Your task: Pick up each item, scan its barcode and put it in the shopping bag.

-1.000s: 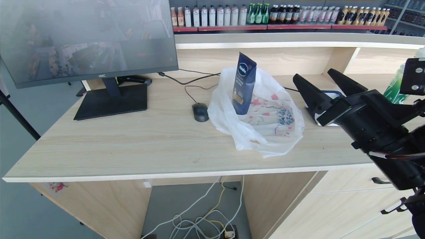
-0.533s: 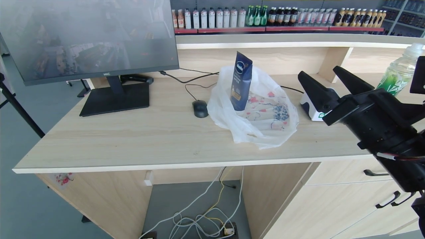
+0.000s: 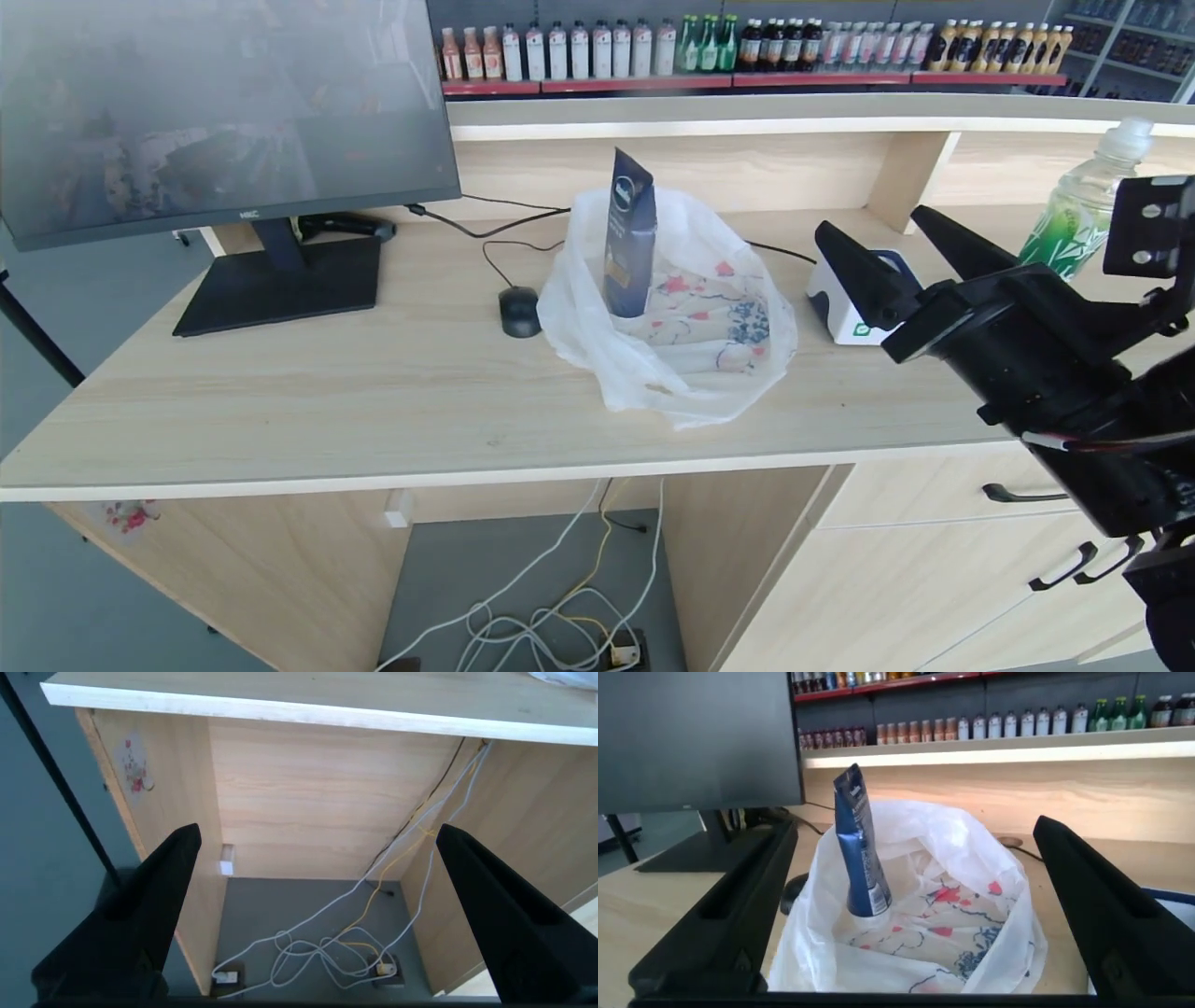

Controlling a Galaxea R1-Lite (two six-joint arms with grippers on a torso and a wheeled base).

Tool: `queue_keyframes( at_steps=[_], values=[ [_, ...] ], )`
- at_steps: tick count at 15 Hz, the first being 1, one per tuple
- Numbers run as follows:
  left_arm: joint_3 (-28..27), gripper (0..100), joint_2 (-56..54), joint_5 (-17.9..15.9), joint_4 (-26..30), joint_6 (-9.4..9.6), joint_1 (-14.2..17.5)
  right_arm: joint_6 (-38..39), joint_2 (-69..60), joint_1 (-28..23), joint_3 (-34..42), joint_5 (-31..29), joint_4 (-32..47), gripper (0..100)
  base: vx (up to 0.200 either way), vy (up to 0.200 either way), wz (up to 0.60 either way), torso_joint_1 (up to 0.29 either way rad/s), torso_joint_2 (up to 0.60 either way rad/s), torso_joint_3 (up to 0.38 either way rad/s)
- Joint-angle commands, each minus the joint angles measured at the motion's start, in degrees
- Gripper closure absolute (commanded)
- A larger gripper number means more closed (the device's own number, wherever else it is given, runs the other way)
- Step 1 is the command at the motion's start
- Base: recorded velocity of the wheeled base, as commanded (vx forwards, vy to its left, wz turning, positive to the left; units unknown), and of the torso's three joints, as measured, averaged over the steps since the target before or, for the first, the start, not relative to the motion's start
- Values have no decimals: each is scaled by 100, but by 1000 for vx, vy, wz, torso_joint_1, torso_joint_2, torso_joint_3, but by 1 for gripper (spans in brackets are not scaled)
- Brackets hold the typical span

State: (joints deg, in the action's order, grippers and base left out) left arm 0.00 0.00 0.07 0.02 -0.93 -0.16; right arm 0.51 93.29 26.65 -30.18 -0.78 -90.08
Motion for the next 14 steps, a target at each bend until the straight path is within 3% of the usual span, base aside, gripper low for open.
queue_keyframes(
  at_steps=[1,14],
  values=[
    [0,0,9,1,-2,-4,-2,2,180,-11,-5,-1,8,0,0,-200,0,-2,-2,-7],
    [0,0,9,1,-2,-30,7,-209,330,-90,-23,-10,8,0,0,-200,0,2,4,2]
  ],
)
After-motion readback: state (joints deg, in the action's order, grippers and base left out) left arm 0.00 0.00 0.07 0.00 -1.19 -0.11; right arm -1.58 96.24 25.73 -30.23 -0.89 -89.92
